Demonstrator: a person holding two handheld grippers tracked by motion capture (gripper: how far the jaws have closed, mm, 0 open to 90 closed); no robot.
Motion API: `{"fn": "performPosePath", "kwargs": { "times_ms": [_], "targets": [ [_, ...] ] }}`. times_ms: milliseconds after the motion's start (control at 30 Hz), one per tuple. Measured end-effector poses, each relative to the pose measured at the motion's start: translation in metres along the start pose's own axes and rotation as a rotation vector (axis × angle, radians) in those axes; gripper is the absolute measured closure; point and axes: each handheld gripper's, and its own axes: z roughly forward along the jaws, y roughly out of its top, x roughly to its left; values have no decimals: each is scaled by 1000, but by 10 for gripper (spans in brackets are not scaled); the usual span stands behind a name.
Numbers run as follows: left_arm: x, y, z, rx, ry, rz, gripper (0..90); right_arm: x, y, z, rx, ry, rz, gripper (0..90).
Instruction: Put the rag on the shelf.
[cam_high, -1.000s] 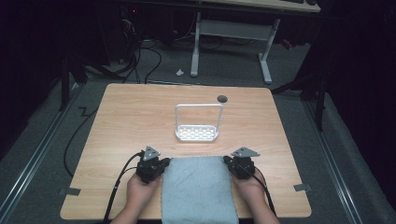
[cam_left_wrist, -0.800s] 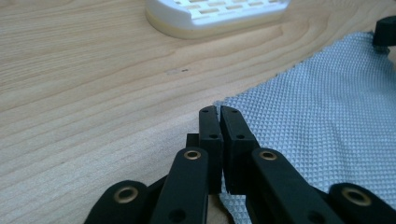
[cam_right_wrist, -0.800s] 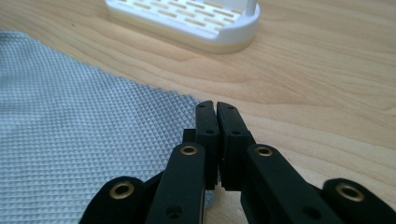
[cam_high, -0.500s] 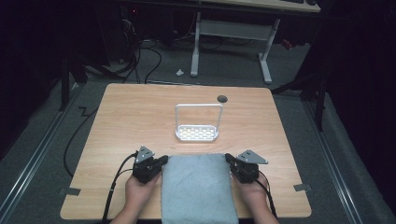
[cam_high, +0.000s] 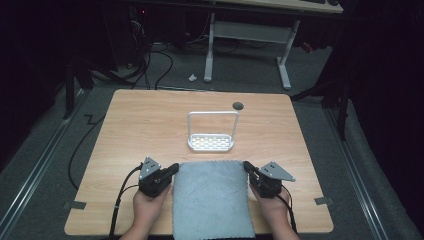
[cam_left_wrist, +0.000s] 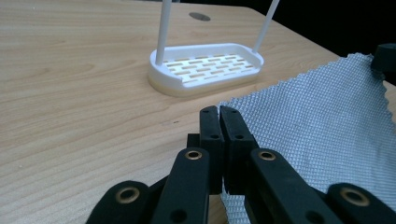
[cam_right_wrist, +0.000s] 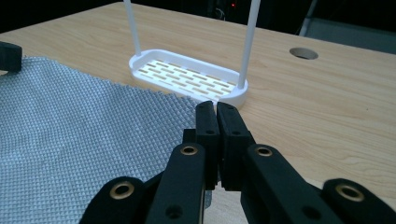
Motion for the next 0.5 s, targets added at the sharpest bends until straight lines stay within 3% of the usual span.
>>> {"fn": "performPosePath", "kwargs": {
  "times_ms": [500],
  "targets": [
    [-17, 21, -23, -106, -18, 55, 884, 0, 19, -25, -120, -23, -18, 891]
  ]
}}
